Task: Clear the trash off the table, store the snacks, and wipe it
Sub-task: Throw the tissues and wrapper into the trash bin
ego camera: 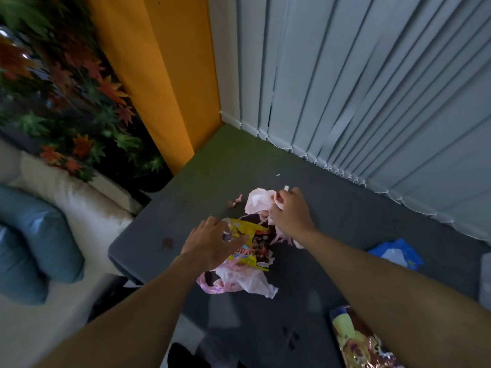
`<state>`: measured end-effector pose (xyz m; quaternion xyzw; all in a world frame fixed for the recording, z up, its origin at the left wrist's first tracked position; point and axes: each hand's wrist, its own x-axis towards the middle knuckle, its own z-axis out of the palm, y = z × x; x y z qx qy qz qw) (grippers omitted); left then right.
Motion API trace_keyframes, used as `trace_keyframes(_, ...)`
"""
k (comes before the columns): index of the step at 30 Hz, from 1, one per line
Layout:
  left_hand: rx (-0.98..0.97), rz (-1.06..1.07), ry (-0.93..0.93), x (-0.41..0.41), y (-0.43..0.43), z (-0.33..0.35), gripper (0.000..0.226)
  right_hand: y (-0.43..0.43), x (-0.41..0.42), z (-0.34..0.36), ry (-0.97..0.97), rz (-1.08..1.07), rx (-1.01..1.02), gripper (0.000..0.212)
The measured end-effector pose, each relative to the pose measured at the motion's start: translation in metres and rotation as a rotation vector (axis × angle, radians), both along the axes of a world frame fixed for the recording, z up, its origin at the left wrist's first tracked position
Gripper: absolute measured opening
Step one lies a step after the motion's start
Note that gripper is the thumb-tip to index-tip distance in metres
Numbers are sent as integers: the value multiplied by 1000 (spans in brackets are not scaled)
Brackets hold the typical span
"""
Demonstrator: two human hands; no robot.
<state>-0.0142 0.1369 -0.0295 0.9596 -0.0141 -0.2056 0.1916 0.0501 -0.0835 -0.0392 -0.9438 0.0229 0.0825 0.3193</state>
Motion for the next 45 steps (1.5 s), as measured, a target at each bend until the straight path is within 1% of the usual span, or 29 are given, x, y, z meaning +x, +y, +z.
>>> trace_keyframes(4,46,-87,17,6,-18,-3,53,-14,-8,0,-25,-60,52,18)
trace_keyframes(7,54,-80,43,6,-27,-13,46,-21,-15,-1,-18,-80,67,9)
trace_keyframes(9,55,-73,79,5,-34,-16,37,-27,-21,-2,-6,-107,77,10)
trace_keyframes(12,11,-1,124,4,-42,-14,26,-34,-29,-2,26,-146,97,9)
trace_keyframes(15,-97,119,123,4,-44,-8,27,-38,-33,0,15,-157,93,10)
trace_keyframes(17,-156,172,79,6,-41,-1,23,-38,-34,3,3,-154,98,7)
trace_keyframes(20,-176,200,-6,8,-35,13,16,-35,-36,10,1,-127,98,4)
trace_keyframes(23,-189,233,-106,10,-26,22,15,-28,-38,18,43,-121,116,15)
trace_keyframes(28,-147,244,-249,11,-6,22,13,-11,-40,17,43,10,114,22)
trace_keyframes(31,-127,301,-299,2,9,17,20,4,-48,14,90,112,114,10)
trace_keyframes(32,-127,319,-296,-2,13,16,21,7,-50,12,101,153,120,11)
trace_keyframes(35,-138,362,-259,-12,28,14,25,19,-61,11,145,276,142,44)
trace_keyframes(38,-131,405,-208,-21,41,12,27,32,-67,2,204,421,98,58)
trace_keyframes(39,-128,426,-190,-23,44,11,28,37,-69,0,216,482,49,65)
trace_keyframes(42,-125,486,-141,-33,53,8,29,49,-78,-12,208,649,-165,96)
trace_keyframes(43,-127,497,-129,-36,55,6,28,53,-83,-16,188,681,-227,103)
trace_keyframes(45,-142,518,-102,-43,58,3,23,60,-92,-25,136,700,-314,104)
